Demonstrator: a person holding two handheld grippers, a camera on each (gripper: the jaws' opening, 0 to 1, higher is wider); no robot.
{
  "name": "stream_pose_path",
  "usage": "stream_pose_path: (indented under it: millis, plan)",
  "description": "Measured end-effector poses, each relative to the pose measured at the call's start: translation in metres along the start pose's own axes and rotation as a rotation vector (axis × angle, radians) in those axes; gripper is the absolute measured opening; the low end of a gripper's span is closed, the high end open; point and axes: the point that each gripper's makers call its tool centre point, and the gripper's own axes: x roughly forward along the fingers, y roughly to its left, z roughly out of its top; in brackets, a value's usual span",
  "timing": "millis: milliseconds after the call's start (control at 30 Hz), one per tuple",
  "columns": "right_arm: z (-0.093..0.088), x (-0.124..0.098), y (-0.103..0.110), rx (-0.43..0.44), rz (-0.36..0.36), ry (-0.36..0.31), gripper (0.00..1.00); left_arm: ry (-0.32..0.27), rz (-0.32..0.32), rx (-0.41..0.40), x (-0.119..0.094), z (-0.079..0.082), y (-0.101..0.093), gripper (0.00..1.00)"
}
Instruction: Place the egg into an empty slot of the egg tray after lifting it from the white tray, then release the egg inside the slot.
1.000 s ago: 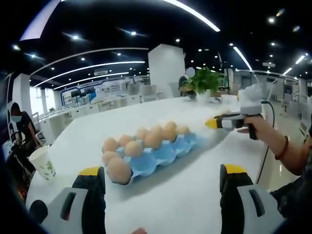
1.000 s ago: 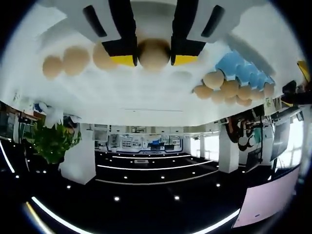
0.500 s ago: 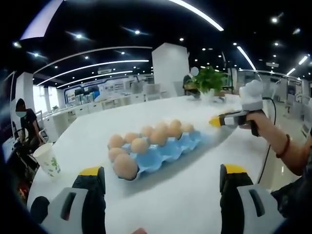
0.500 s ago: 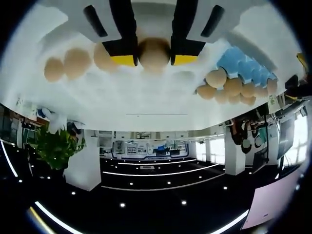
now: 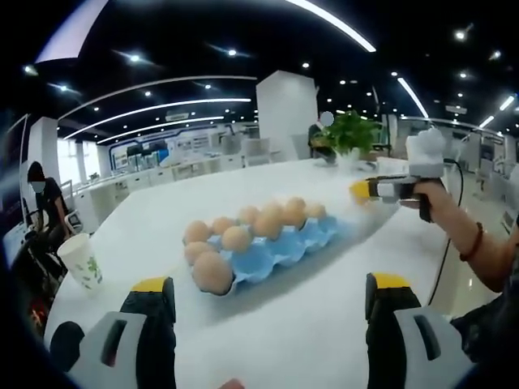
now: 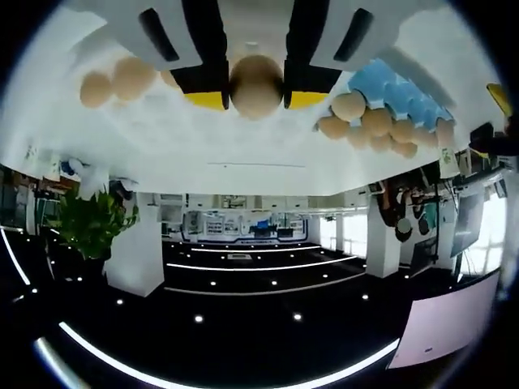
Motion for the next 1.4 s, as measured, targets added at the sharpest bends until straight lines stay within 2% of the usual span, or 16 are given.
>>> stream_pose_path:
  millis: [400,933,1400]
  plan:
    - [0.009,-0.002,0.008,0.006,0.020,-0.020,0.27,0.004,0.004,0.008,-0.001,0.001,0.001,0.99]
    - [0.004,0.003,0.053,-0.023,0.125,0.016,0.27,0.007,-0.011,0.018,0.000,0.000,-0.004,0.99]
    - [0.006,0.001,0.083,-0.035,0.188,0.010,0.27,0.013,-0.011,0.017,-0.001,-0.003,-0.003,0.99]
